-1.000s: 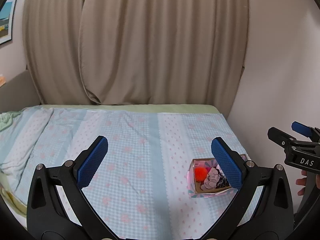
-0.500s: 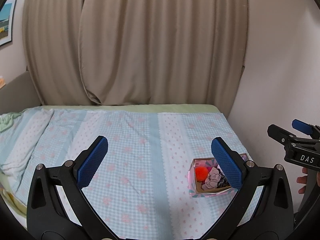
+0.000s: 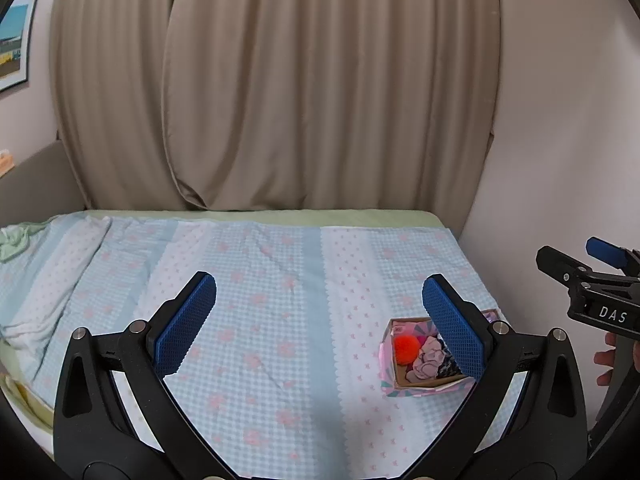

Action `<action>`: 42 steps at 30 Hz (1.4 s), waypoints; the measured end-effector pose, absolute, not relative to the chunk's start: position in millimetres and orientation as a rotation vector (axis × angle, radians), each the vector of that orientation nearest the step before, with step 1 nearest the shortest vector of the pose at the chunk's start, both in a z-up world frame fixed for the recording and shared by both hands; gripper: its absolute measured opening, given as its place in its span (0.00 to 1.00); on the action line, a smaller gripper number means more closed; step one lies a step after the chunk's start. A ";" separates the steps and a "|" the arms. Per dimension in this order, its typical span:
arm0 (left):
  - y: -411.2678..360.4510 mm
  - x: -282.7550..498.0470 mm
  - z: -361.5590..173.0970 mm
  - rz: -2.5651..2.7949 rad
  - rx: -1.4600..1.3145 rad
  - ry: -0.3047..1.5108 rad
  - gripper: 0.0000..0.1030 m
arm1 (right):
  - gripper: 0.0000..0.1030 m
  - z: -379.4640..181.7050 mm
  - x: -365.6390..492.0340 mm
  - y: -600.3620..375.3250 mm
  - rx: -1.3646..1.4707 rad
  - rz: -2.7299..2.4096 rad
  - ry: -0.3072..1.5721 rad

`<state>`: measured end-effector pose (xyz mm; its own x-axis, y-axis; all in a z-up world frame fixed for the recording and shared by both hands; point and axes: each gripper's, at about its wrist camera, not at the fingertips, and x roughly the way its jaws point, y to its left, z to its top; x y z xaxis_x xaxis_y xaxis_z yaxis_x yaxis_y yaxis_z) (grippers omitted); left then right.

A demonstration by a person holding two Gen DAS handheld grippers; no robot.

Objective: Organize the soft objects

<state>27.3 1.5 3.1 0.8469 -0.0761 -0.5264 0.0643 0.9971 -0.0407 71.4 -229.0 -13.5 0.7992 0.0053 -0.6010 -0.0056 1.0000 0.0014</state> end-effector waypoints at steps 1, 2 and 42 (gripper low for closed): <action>1.5 27.1 3.4 -0.077 -0.025 0.555 1.00 | 0.99 -13.2 72.2 -228.9 -0.002 0.005 0.642; 1.7 27.2 3.3 -0.079 -0.030 0.554 1.00 | 0.99 -12.9 72.7 -228.6 -0.003 0.004 0.640; 13.7 29.4 -1.8 0.089 0.076 0.501 1.00 | 0.99 -21.4 84.5 -211.2 -0.036 0.032 0.661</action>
<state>29.4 13.7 -1.8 0.8734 0.1042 -0.4757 -0.0669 0.9932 0.0948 84.5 -211.2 -21.4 0.7889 0.0181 -0.6143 -0.0411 0.9989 -0.0235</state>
